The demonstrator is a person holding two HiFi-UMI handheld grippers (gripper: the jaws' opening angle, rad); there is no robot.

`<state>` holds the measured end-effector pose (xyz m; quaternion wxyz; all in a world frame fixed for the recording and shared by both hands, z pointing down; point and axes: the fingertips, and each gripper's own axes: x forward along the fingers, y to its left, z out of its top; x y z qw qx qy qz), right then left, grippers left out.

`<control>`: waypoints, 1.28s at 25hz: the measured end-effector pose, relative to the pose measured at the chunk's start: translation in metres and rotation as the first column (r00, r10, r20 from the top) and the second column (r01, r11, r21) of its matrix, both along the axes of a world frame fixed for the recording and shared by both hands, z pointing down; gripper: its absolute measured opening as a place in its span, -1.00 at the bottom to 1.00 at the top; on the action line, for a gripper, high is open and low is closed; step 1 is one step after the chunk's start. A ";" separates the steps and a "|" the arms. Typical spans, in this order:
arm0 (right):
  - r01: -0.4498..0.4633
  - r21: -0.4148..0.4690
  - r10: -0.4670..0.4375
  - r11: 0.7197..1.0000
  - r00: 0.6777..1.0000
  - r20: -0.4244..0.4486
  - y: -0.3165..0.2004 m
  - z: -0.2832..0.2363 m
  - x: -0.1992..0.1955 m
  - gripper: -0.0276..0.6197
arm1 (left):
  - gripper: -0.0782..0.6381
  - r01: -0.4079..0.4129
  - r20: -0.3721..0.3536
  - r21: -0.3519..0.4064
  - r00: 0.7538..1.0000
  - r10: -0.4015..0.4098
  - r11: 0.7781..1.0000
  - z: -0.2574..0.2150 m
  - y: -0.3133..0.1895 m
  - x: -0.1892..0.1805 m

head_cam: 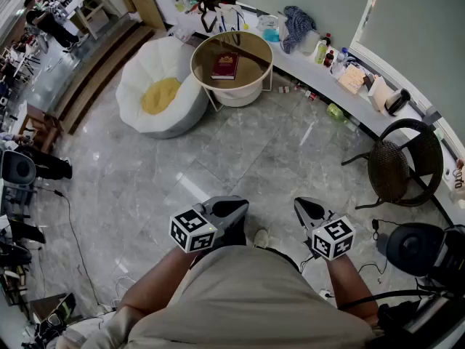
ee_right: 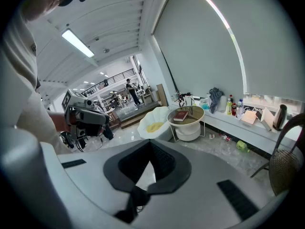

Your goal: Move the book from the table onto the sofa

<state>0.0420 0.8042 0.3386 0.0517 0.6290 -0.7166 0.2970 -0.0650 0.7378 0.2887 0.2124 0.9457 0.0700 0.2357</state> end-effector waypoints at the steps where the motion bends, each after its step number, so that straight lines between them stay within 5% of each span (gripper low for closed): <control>1: 0.002 0.000 -0.002 1.000 1.000 -0.002 -0.009 0.003 0.003 -0.88 | -0.76 0.013 0.001 -0.001 1.000 -0.013 1.000 0.005 -0.010 0.002; 10: 0.033 -0.036 -0.034 0.999 0.999 -0.005 -0.121 0.028 0.041 -0.88 | -0.76 0.068 0.006 -0.010 0.998 -0.068 0.998 0.038 -0.130 0.034; 18: 0.011 -0.072 -0.012 0.997 1.000 -0.015 -0.284 0.037 0.092 -0.88 | -0.76 0.102 -0.009 -0.047 0.995 -0.102 0.994 0.055 -0.289 0.074; 21: -0.004 -0.064 0.006 0.998 1.000 0.023 -0.350 0.037 0.111 -0.57 | -0.64 0.113 0.003 -0.042 0.994 -0.113 0.993 0.060 -0.349 0.096; 28: 0.038 -0.096 -0.031 0.995 0.997 0.074 -0.468 0.072 0.126 -0.57 | -0.48 0.231 -0.004 -0.057 0.973 -0.231 0.971 0.092 -0.471 0.120; 32: 0.037 -0.151 -0.008 0.988 0.982 0.188 -0.545 0.119 0.150 -0.58 | -0.42 0.278 0.082 -0.085 0.959 -0.272 0.957 0.137 -0.550 0.139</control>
